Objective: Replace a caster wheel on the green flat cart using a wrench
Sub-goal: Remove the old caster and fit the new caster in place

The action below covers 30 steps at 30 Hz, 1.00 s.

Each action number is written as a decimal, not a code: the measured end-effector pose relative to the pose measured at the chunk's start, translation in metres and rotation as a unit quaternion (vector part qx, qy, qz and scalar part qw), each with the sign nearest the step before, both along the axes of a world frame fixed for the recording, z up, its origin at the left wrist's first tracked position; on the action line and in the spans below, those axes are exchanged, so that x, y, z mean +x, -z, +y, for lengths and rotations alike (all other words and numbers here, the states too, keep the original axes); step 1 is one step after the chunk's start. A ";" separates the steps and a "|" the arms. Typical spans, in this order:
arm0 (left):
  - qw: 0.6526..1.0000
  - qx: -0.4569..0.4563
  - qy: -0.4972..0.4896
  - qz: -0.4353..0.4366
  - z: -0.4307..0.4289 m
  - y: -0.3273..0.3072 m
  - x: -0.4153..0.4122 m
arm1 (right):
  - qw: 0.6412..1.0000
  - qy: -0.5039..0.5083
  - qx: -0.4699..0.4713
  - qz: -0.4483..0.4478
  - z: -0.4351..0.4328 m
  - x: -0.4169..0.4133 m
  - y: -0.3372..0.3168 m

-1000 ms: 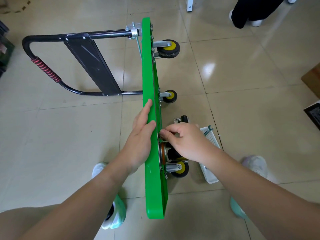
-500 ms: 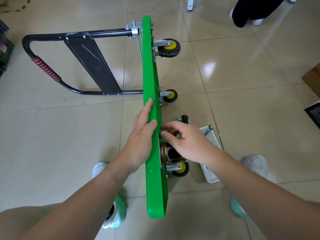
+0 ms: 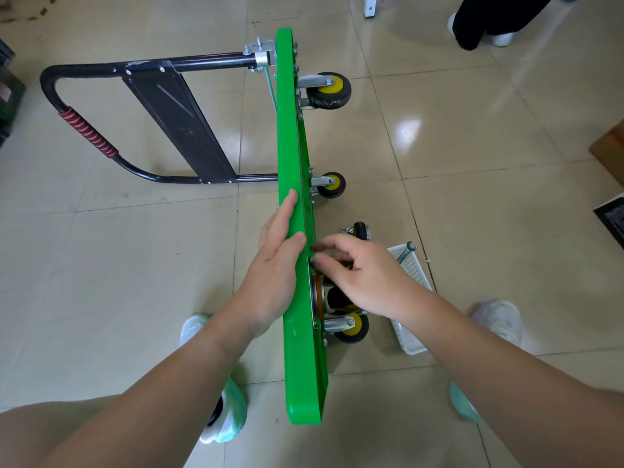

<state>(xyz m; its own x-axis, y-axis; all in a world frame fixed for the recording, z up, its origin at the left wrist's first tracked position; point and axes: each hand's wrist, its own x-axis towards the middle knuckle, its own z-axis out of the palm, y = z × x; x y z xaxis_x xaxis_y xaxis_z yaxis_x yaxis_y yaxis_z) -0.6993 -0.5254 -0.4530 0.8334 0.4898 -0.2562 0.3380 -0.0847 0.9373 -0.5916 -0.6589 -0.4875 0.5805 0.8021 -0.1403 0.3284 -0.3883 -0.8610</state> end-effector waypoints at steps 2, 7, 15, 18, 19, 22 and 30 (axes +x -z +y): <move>1.000 0.000 -0.001 0.002 0.000 0.000 0.000 | 1.000 -0.007 -0.003 0.002 0.000 -0.001 -0.001; 1.000 0.002 0.002 0.001 0.000 -0.001 0.000 | 1.000 0.004 -0.006 -0.011 0.001 0.000 -0.001; 1.000 0.006 0.002 0.003 -0.001 -0.002 0.001 | 1.000 -0.003 -0.009 0.006 0.002 0.000 -0.004; 1.000 0.008 0.002 0.004 0.000 -0.001 0.001 | 1.000 0.000 0.000 0.000 0.002 -0.001 -0.001; 1.000 0.008 0.004 0.003 0.000 -0.001 0.001 | 1.000 0.002 0.000 -0.011 0.002 0.000 -0.003; 1.000 0.006 0.004 0.002 0.000 -0.001 0.000 | 1.000 0.002 0.002 0.016 0.003 0.002 -0.003; 1.000 0.004 -0.004 0.002 0.000 -0.001 0.000 | 1.000 -0.021 -0.014 0.005 0.005 0.001 -0.001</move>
<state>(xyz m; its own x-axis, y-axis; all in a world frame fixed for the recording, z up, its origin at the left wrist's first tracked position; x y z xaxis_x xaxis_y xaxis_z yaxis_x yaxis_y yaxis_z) -0.6998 -0.5251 -0.4520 0.8287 0.4979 -0.2558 0.3427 -0.0899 0.9351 -0.5904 -0.6542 -0.4865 0.5449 0.8212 -0.1695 0.3362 -0.3991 -0.8531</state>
